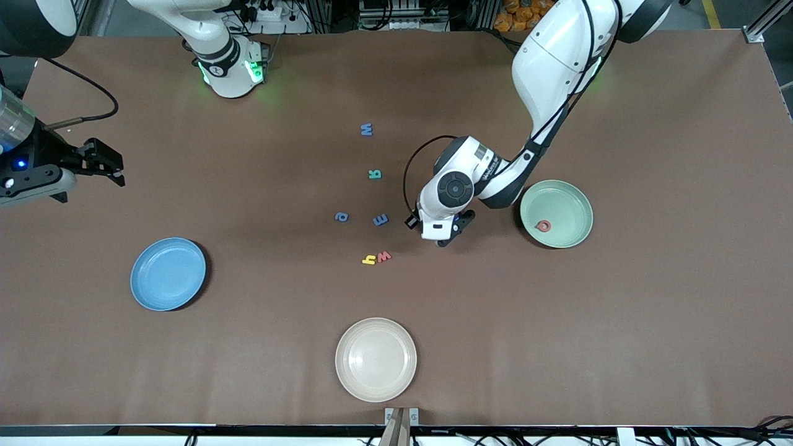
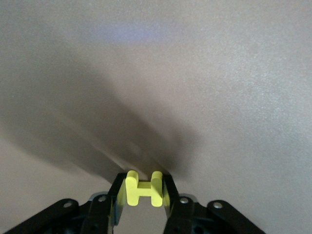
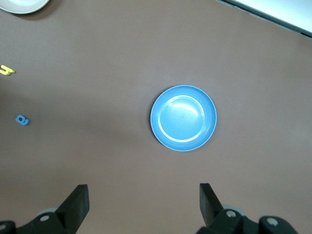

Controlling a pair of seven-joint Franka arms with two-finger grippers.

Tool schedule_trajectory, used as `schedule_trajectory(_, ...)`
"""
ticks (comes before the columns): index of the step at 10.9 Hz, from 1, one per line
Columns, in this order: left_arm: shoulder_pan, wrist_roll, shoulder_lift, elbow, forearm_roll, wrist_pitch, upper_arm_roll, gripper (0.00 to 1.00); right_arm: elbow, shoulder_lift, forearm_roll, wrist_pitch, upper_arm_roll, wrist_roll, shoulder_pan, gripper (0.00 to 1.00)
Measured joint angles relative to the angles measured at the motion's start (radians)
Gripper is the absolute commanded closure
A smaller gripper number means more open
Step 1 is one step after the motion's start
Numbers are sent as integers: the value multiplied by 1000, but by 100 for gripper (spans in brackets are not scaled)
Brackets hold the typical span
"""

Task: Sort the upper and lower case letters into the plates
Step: 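Grasp the yellow H with the left gripper and lift it toward the green plate, then release the H onto the green plate while the right gripper reaches the blue a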

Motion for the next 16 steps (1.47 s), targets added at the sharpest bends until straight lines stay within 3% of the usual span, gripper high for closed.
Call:
schedule_trajectory(3,3,24,-2,2,0,-18,0,93,12,-7,-1,-3,-7,-31,-13,0)
schedule_trajectory(8,174,390,-39,51,0,-314,6,98,12,6,7,-3,1,-28,18,0)
schedule_trajectory(12,241,626,-101,139,1,-634,16,99,8,105,9,31,9,194,202,0)
schedule_trajectory(15,357,929,-118,97,70,-666,23,97,-14,203,9,118,10,334,307,0)
schedule_trajectory(16,382,993,-117,76,101,-659,24,88,-32,227,9,150,10,400,339,0)
